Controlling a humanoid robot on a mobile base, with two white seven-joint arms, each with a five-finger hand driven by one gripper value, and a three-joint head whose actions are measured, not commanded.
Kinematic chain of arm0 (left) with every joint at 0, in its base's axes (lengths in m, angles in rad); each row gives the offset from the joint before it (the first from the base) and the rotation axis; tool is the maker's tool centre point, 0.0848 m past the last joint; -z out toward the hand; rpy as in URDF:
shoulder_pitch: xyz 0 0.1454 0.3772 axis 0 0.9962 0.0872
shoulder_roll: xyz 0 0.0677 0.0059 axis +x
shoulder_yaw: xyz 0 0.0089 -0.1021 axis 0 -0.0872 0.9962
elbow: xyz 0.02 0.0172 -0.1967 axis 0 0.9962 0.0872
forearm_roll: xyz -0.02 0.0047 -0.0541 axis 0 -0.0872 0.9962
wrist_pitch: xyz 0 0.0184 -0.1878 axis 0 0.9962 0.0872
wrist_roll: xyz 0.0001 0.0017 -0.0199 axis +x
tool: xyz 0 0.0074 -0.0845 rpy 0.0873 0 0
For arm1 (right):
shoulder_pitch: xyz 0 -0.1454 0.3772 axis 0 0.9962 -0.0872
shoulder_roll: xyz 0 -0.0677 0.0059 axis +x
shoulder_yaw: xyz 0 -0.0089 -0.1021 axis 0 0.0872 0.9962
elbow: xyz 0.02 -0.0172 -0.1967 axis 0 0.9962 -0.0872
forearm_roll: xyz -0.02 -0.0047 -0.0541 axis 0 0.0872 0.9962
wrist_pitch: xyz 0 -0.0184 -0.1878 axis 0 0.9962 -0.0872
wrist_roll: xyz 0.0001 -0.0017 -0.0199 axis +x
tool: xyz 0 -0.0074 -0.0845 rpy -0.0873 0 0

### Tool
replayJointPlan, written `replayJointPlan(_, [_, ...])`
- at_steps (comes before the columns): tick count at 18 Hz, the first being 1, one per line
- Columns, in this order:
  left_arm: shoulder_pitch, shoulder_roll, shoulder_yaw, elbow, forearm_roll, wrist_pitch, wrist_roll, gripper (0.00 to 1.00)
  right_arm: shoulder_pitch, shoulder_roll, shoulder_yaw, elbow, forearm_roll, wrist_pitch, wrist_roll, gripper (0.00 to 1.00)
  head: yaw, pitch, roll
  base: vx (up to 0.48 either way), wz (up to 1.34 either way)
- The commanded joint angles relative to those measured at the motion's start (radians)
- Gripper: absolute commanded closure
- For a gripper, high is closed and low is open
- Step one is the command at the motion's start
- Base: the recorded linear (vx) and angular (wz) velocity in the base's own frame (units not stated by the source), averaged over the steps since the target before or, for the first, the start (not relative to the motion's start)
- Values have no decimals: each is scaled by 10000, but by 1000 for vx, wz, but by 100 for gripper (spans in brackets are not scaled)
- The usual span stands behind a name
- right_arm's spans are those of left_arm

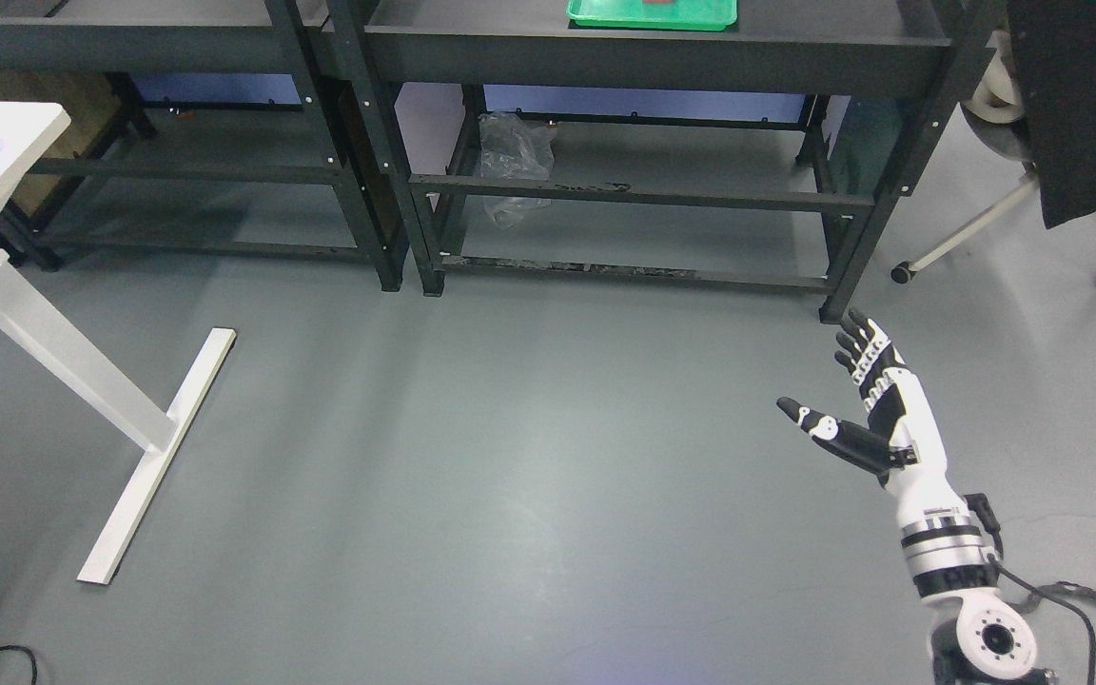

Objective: Pick pink block from left shelf to tray
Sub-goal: 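Drive toward the shelf holding the green tray, right hand raised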

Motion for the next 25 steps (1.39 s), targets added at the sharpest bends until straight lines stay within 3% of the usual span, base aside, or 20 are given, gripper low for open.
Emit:
replayJointPlan(1, [-292,175,0,-175,0,-4,4,0,26,-175,-18,-13,-62,-6,-16,0,0,0,0,0,0])
replayJointPlan(25, [-292,175,0,-175,0,-4,4,0,179,-175,181,-13,-108,-98,0,0,0,0,0,52,4])
